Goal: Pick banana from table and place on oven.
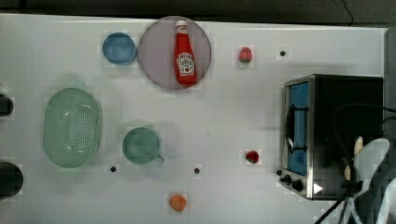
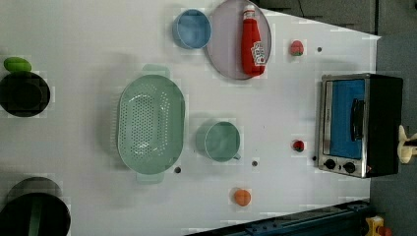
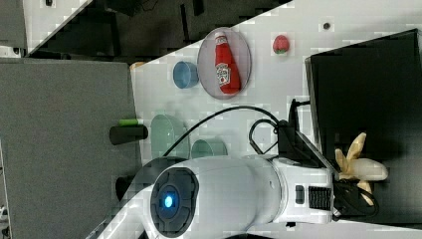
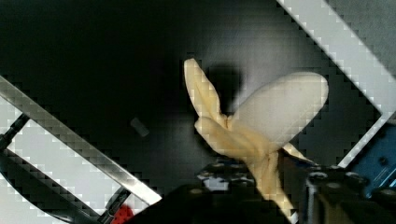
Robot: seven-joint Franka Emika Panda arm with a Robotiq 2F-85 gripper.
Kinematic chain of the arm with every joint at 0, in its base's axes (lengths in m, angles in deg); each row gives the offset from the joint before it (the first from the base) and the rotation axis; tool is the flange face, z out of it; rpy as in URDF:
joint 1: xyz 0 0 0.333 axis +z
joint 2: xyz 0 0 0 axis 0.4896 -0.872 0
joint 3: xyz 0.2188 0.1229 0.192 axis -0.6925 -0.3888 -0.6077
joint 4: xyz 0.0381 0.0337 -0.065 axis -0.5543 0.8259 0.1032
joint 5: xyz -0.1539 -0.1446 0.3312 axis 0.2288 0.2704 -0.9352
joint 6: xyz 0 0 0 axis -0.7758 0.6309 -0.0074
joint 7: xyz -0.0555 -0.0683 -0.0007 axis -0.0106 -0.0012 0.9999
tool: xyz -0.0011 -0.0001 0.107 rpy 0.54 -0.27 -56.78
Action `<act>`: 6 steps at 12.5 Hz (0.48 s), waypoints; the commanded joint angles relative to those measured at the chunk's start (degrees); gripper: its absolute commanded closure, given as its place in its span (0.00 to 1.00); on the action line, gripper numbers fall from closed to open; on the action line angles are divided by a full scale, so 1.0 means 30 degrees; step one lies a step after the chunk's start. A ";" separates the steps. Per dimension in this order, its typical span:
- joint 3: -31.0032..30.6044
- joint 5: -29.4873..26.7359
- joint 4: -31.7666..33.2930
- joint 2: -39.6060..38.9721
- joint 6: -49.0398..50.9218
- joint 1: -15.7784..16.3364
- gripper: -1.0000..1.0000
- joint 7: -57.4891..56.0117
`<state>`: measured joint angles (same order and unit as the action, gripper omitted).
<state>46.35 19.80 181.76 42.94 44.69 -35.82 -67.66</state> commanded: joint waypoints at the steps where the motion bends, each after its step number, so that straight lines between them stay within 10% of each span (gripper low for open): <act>1: -0.0945 -0.0442 -0.0661 0.0672 -0.0722 0.1130 0.45 -0.1585; 6: -0.1315 -0.0410 -0.0954 0.0935 -0.0529 0.1291 0.00 -0.1587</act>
<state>43.42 19.69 180.58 44.63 42.42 -34.23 -69.22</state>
